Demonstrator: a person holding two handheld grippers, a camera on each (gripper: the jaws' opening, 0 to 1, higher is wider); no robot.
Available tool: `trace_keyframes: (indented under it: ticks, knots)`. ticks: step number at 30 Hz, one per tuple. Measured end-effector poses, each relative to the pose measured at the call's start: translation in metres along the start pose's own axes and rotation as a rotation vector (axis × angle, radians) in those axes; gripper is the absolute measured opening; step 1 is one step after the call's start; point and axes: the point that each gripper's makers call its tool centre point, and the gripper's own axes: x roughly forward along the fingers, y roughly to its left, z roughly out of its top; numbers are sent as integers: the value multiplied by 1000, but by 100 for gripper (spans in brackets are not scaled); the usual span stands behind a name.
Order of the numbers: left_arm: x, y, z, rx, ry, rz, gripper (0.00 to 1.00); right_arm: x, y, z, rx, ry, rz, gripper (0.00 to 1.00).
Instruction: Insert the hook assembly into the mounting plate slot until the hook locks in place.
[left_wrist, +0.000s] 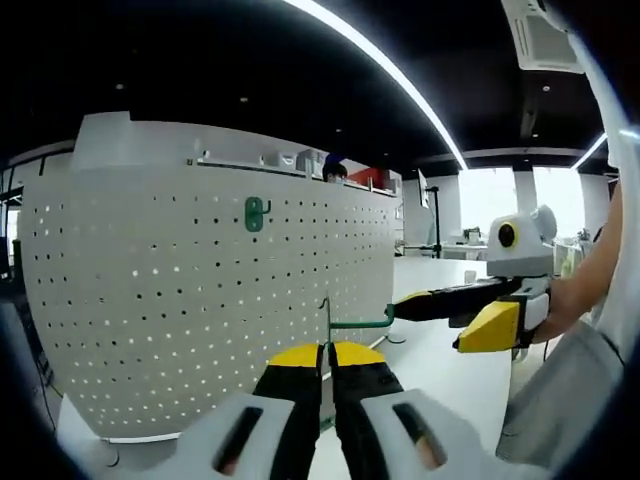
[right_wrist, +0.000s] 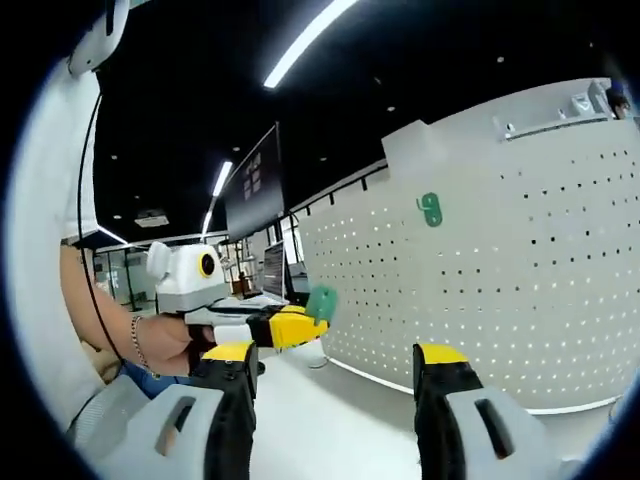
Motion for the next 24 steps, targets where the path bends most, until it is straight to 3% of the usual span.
trace_keyframes:
  ticks: [24]
  knots:
    - [-2, 2, 3, 2, -9, 10, 2, 40, 11, 18, 27, -32, 49, 53]
